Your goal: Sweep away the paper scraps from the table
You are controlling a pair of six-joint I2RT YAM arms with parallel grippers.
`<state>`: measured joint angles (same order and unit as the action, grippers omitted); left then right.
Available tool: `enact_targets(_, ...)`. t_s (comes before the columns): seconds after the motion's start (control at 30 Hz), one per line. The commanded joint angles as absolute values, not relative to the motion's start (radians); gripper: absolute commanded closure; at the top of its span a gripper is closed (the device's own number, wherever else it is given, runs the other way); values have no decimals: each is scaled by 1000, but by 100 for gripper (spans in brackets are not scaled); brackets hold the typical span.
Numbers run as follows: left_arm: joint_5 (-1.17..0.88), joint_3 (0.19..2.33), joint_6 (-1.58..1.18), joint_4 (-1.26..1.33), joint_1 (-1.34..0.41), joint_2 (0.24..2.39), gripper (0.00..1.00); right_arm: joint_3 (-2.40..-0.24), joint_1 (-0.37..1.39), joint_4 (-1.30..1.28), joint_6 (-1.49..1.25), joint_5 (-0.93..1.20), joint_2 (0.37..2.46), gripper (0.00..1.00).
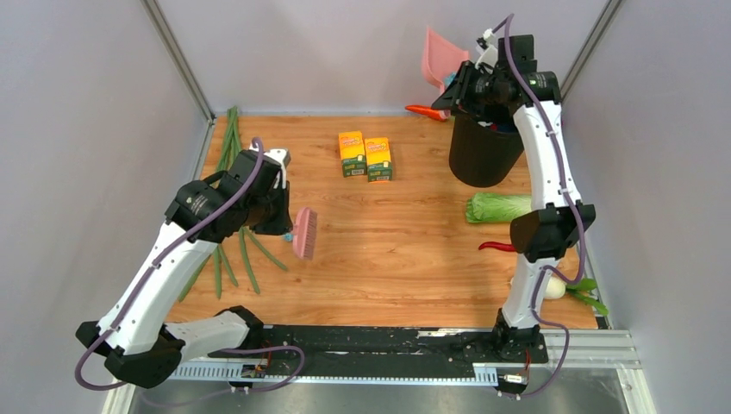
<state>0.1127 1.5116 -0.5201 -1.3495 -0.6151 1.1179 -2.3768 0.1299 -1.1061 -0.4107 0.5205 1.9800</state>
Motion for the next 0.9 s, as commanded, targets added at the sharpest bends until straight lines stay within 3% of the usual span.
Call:
enact_targets(0.0,103,1508,-557,-1333,-618,1065,100,-2347,48,-980,-504,688,1927,100)
enact_targets(0.3,117,1485,-601,-1354,-618,1012,100,-2131,-101,-591,-819,937,1853,100)
enact_targets(0.57,112,1477,-621,-1348,-618,1002,100,-1810,-169,113,-1311,1016,1732,100)
enact_targets(0.87,107,1479,-626,-1335,-618,999,100,-1448,-202,1051,-2064,861,1718,100)
